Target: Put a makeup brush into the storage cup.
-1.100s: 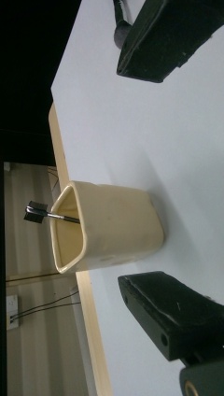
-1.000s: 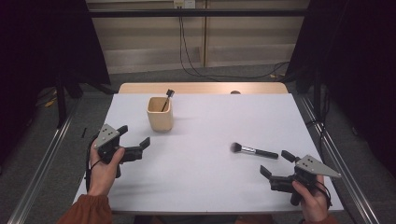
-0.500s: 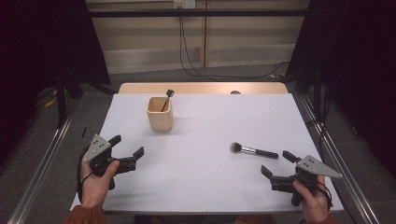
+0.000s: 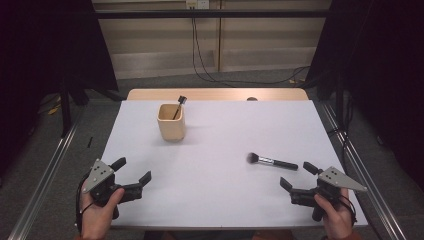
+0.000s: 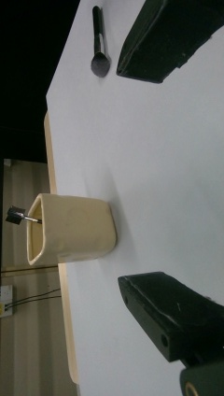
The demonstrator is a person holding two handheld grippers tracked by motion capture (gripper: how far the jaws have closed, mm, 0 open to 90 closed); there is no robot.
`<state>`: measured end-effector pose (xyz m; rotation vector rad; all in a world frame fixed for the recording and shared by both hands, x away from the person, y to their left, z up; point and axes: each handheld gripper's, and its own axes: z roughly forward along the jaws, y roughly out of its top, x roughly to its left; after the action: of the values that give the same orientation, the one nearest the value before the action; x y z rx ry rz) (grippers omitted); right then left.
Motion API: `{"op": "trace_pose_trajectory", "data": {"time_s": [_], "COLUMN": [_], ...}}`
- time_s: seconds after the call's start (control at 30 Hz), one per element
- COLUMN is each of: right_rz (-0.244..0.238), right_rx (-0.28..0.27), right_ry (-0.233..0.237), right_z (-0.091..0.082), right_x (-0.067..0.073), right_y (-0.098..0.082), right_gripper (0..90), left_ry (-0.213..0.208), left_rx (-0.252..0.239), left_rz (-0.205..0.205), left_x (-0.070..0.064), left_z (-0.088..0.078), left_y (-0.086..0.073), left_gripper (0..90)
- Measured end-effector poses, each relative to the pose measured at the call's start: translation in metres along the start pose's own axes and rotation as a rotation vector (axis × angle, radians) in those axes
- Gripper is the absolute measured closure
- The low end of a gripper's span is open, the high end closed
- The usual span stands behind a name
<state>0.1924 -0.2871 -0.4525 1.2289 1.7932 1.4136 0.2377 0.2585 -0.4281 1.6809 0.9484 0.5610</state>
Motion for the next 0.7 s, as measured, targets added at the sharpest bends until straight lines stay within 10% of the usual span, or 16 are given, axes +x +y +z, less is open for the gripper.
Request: {"op": "trace_pose_trajectory", "data": {"time_s": [0.7], "right_rz": [-0.009], "right_rx": [0.001], "right_ry": [-0.004], "right_z": [-0.0008], "right_x": [-0.0005], "right_y": [0.0001], "right_gripper": [0.0], "left_ry": [-0.002], "left_rx": [-0.023], "left_rz": [-0.008], "left_x": [0.0058], "left_z": [-0.0020], "left_y": [-0.0074], "left_gripper": [2.7]}}
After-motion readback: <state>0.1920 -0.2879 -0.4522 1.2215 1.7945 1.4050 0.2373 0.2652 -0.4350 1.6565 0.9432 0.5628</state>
